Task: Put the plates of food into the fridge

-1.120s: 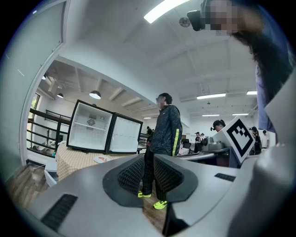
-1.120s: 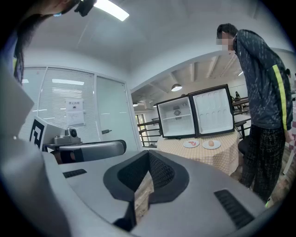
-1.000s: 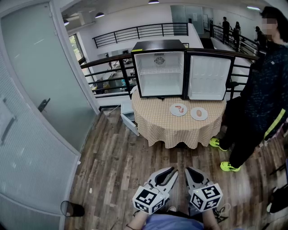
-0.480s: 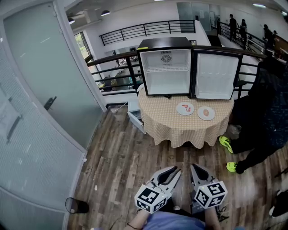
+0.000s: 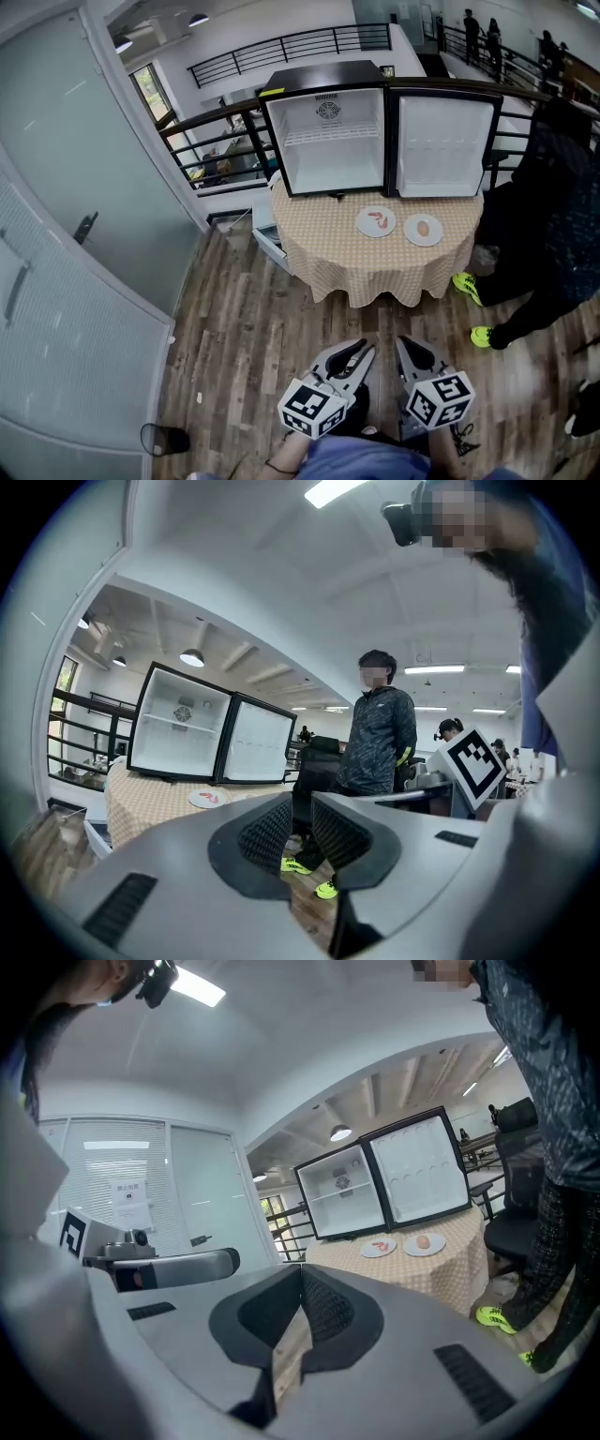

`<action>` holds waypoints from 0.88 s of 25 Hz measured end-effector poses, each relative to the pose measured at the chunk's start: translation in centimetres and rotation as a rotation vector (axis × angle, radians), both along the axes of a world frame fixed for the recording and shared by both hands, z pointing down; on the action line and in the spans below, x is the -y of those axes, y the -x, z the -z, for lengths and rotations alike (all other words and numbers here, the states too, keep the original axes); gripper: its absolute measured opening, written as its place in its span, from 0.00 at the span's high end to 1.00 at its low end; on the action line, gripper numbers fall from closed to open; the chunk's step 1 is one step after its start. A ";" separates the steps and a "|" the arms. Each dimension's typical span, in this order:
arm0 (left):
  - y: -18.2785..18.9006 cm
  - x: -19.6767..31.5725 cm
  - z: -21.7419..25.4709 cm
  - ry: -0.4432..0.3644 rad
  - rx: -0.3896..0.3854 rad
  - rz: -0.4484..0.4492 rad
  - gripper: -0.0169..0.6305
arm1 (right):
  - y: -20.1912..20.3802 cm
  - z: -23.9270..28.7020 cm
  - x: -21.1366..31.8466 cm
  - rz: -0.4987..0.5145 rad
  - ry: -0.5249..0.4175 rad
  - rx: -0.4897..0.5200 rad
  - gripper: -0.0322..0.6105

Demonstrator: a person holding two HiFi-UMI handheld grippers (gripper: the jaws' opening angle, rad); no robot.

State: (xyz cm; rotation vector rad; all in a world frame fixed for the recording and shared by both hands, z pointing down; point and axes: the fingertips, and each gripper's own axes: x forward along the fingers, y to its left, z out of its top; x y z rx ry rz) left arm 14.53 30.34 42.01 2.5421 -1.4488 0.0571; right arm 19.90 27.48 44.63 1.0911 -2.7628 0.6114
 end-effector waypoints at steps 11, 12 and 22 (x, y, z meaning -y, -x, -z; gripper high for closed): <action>3.2 13.2 -0.3 0.032 -0.008 -0.088 0.88 | 0.7 -0.8 12.5 -0.147 0.079 0.012 0.92; 3.8 14.5 -0.3 0.033 -0.008 -0.090 0.88 | 1.2 -0.9 13.7 -0.152 0.082 0.011 0.92; 10.7 23.8 -1.8 0.079 -0.022 -0.107 0.88 | 6.3 -1.6 23.1 -0.196 0.102 -0.035 0.92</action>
